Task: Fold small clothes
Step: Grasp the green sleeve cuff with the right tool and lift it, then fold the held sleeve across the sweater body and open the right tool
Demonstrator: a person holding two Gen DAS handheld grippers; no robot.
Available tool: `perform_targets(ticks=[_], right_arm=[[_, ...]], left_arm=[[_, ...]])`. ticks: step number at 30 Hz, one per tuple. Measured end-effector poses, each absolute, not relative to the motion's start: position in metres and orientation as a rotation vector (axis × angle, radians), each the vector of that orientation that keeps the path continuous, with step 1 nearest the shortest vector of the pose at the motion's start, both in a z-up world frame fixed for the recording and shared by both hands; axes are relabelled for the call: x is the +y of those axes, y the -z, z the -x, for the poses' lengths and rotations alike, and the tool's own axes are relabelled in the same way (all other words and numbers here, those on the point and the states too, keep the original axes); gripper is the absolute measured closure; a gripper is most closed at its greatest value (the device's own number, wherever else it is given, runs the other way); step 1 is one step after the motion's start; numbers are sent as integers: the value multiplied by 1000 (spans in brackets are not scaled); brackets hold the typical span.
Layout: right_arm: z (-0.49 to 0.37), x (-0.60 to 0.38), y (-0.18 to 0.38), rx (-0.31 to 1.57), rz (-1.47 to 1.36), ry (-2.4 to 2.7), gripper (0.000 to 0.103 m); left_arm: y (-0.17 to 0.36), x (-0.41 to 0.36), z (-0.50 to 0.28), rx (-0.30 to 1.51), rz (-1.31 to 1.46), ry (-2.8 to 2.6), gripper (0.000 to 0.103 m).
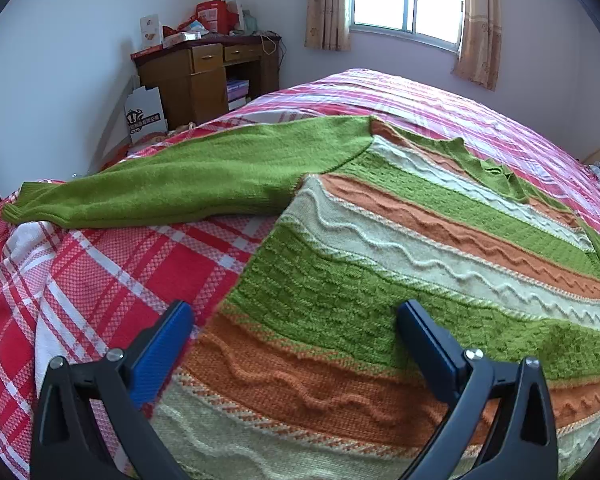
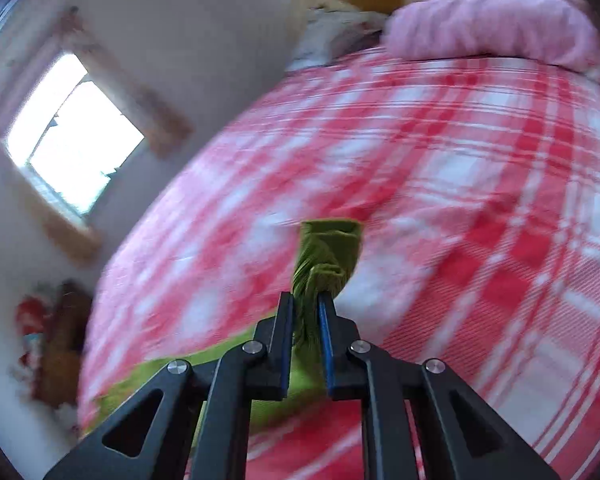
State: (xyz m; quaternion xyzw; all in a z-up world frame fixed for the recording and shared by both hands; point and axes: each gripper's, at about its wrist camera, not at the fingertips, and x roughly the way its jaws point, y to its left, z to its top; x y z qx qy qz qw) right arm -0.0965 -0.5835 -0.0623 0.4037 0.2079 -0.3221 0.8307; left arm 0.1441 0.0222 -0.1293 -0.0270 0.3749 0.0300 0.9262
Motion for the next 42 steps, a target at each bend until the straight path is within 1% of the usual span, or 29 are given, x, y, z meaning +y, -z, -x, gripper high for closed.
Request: perform_targets(ticks=[6,12,13,15,19,23,30,32,34,36,37,38,39,42], right_arm=[[27,-492,18,422,-853,368,93],[-64,-384,14,515,-824,84,93],[-80,-368,17,533,-824,50,93],[-110,-334,23,564,-823,-20,97],[-171,-271,46,648,-819,-156,97],[-217,-216,85,767,-831,-273,97],[-253,-155,130,892,-805,-424,97],[-261,-141,138,930,-789,-476,94],[-267,-130,145,970,-769,-515,94],[-274,-121,152,1040,-798,-558,82],[-272,-121,151,1067,-812,-563,67],[-270,-122,147,1052,-818,-574,54],[-266,-126,140,1008,-808,-583,51],[-241,-147,112,855,-708,-514,51]], left_arm=[[129,25,-143,756,73,-44,0],[129,26,-143,749,81,-34,0],[129,27,-142,747,84,-32,0],[129,27,-142,745,88,-27,0],[130,32,-140,730,106,-8,0],[130,34,-139,718,128,8,0],[130,35,-139,708,138,16,0],[131,36,-138,706,142,20,0],[131,36,-138,704,143,21,0],[130,36,-138,704,145,23,0],[131,36,-138,704,144,22,0],[131,36,-138,704,143,22,0],[131,36,-138,704,143,22,0],[131,36,-137,704,142,22,0]])
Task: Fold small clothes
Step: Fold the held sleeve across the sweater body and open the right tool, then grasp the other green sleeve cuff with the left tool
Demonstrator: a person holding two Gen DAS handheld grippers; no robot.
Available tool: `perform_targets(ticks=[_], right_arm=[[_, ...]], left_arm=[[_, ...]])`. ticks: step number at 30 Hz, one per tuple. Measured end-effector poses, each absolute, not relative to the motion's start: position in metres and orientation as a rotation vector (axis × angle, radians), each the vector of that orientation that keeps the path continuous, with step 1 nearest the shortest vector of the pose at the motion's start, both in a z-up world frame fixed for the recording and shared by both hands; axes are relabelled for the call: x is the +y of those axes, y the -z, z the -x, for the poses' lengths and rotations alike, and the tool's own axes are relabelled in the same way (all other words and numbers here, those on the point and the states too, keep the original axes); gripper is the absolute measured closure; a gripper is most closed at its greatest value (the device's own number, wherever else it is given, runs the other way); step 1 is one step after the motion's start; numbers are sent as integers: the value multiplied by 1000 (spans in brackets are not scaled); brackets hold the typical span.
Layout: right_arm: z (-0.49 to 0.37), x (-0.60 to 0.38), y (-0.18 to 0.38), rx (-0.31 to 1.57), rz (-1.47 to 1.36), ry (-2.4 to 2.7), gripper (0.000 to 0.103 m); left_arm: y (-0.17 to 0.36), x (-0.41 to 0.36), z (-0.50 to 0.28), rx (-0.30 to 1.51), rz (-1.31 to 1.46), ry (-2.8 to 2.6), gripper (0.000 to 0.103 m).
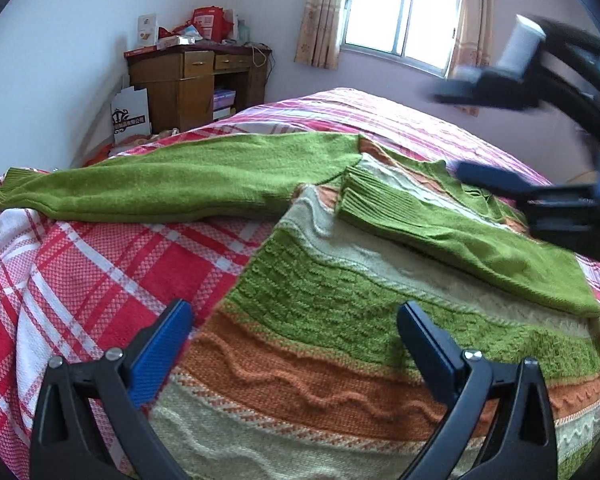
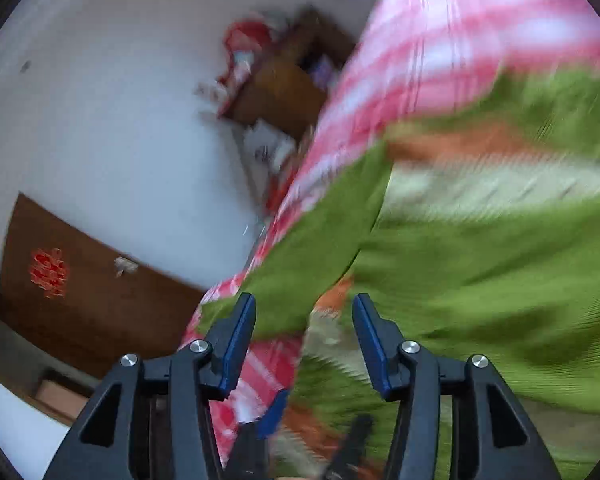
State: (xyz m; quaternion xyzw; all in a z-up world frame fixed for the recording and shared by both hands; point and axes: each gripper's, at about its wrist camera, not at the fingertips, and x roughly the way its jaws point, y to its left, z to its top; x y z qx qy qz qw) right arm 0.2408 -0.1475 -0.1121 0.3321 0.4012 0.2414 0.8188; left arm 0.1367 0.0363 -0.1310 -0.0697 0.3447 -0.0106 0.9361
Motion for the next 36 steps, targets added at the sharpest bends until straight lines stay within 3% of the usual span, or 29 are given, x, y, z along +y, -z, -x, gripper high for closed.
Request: perform_targets(ticks=[8,13,27,36], right_arm=[[-152,-277,104,756,-312,112,57],[-113,-353,135,813,-321,286,57],[-99,-360,150,779,-379,276,55],[-92,-361,148,763,-398,267,55]], left_arm=[[131,32,-138,713,117,6,0],[130,29,-140,721,103,-4,0],[122,37,-138,785,39,-26,3],[59,215,-142,603,361,-431,0]])
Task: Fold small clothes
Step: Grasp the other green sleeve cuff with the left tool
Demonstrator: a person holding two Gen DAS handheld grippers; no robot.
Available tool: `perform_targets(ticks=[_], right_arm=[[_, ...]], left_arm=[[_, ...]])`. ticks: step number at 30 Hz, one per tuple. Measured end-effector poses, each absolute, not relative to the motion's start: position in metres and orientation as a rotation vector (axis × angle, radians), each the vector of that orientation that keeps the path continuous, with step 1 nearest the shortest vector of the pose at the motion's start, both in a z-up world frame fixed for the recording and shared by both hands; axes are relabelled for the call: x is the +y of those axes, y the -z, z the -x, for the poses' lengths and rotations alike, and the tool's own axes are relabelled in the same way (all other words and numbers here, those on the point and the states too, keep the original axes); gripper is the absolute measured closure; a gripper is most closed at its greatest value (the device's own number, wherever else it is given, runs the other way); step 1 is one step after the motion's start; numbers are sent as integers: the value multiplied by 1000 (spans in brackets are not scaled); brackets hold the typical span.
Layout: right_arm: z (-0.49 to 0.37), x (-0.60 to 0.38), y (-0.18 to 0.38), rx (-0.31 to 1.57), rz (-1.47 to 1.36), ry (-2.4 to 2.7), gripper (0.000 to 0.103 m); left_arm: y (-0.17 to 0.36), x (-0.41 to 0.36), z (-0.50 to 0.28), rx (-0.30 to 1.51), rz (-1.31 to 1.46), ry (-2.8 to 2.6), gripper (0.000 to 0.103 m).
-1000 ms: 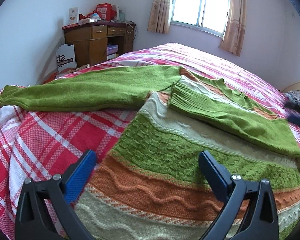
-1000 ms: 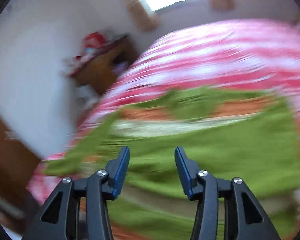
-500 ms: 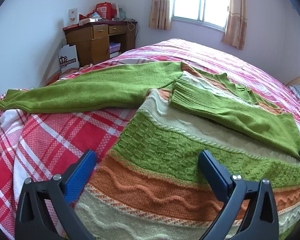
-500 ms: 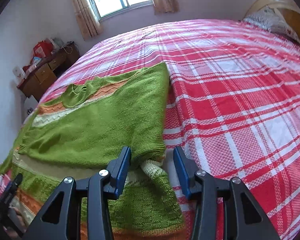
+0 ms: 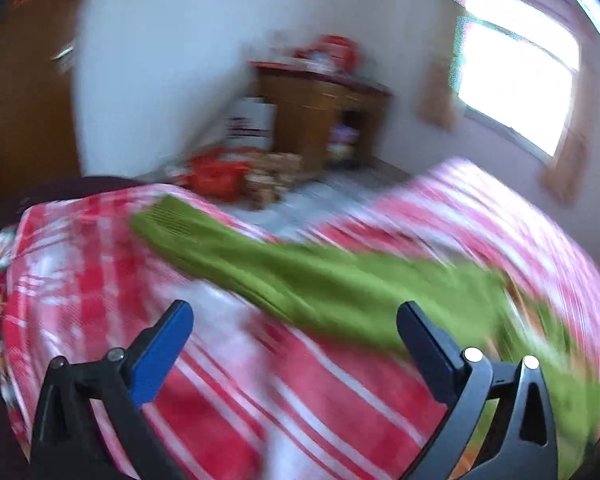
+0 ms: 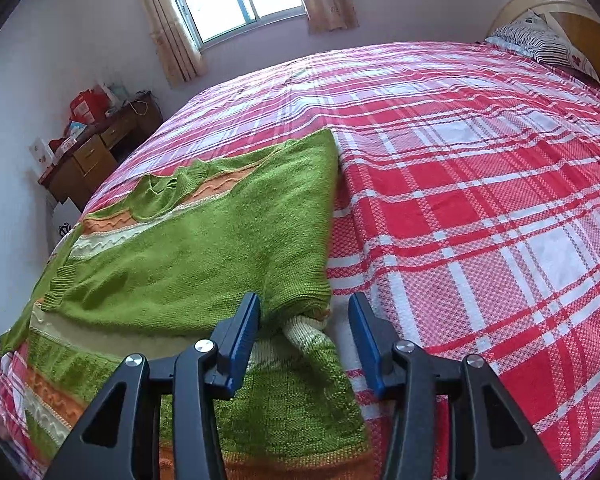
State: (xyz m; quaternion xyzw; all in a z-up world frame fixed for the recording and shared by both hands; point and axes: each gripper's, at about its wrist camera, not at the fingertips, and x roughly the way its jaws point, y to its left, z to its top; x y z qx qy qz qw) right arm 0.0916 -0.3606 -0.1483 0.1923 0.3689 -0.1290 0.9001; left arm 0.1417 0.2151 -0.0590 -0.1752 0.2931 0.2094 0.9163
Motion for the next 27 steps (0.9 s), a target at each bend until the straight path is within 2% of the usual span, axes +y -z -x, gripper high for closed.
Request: perform_targets(ticks=[2,3,5,7,9,15,18,20,21,22,23,27], right_arm=[[-91,-361,148,763,-399,266,55],[-91,-361,148,763,-400,265,55],[-91,-361,149,763,-402,264,55],[-92,-361,149,763,-400,265,55],[-92,-361,149,763,-399,265,55],[-91,-362,150,761,-405,261,55],[-91,-362,150,762,-402,262,55],[-91,-362,150,761,-404,261,55],[-91,-362,150,761,-405,260,55],[-91,-362,149,761,-405,260,54],[-91,-362,149,760,-406,259,54],[-90,-362,150,755,-415,255,54]], left_arm=[[59,252,-153,606,397,-527,5],[61,271,-161,615,406,-583,13],[72,299,-174,675,450,-625,20],[87,322,-184,724,545,-620,33],[103,342,-191,754,631,-630,41],[115,341,-203,750,635,-648,44],[116,340,-206,758,606,-678,55],[117,343,-207,748,615,-695,64],[115,343,-206,742,609,-702,74],[115,346,-205,733,597,-701,94],[113,345,-207,726,603,-664,98],[109,334,-218,740,543,-648,97]])
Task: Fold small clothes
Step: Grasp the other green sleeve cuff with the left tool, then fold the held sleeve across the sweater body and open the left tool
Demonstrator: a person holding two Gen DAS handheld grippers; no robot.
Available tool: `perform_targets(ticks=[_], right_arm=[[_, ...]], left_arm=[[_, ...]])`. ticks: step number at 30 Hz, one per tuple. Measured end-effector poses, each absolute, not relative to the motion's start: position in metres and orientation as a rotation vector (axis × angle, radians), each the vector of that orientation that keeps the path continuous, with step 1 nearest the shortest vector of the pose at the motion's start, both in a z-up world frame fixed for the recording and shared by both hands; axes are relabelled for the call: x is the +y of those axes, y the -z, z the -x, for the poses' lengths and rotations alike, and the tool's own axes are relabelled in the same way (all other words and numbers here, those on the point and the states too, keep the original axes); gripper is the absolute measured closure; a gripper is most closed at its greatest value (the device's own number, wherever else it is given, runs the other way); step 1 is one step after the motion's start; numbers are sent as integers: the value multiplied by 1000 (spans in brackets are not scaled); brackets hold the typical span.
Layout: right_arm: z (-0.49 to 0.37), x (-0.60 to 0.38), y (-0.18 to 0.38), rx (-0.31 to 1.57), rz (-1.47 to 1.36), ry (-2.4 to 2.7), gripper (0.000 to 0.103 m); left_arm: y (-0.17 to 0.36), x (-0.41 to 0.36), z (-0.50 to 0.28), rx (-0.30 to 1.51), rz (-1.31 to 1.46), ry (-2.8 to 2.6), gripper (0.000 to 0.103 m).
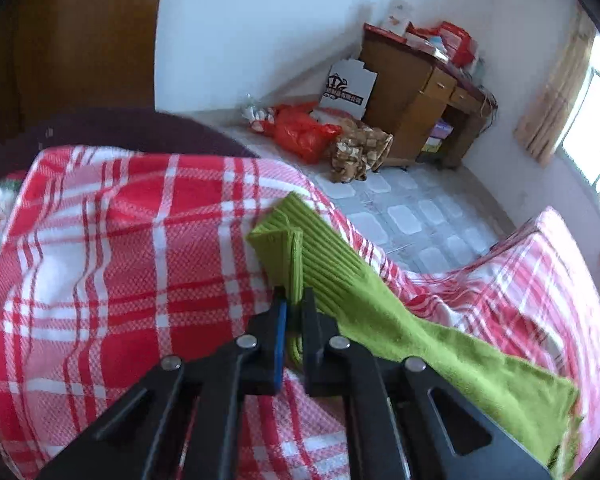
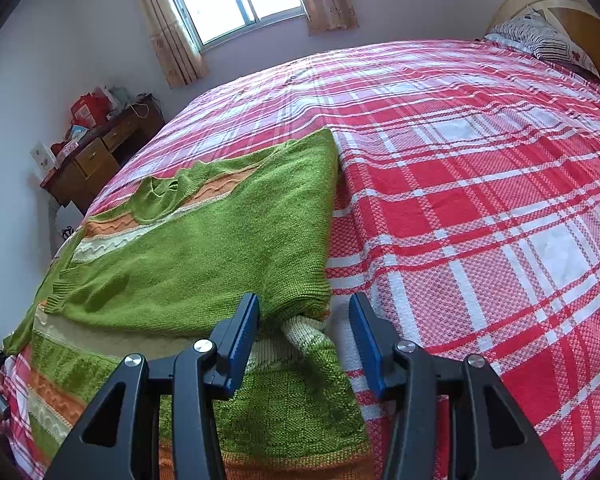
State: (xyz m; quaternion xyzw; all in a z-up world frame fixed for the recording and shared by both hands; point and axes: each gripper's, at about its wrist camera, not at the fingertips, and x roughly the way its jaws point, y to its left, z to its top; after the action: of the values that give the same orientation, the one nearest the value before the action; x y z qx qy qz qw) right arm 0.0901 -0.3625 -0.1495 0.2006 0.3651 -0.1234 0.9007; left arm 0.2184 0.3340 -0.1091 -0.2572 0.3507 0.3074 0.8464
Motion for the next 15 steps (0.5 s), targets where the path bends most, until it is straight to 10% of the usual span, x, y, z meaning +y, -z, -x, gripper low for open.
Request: perform_targets(ticks=[15], right_arm=[[-87,-367,150,738,-439,239,54]], left_arm=[[12,62,-238,502,131,-22,98]])
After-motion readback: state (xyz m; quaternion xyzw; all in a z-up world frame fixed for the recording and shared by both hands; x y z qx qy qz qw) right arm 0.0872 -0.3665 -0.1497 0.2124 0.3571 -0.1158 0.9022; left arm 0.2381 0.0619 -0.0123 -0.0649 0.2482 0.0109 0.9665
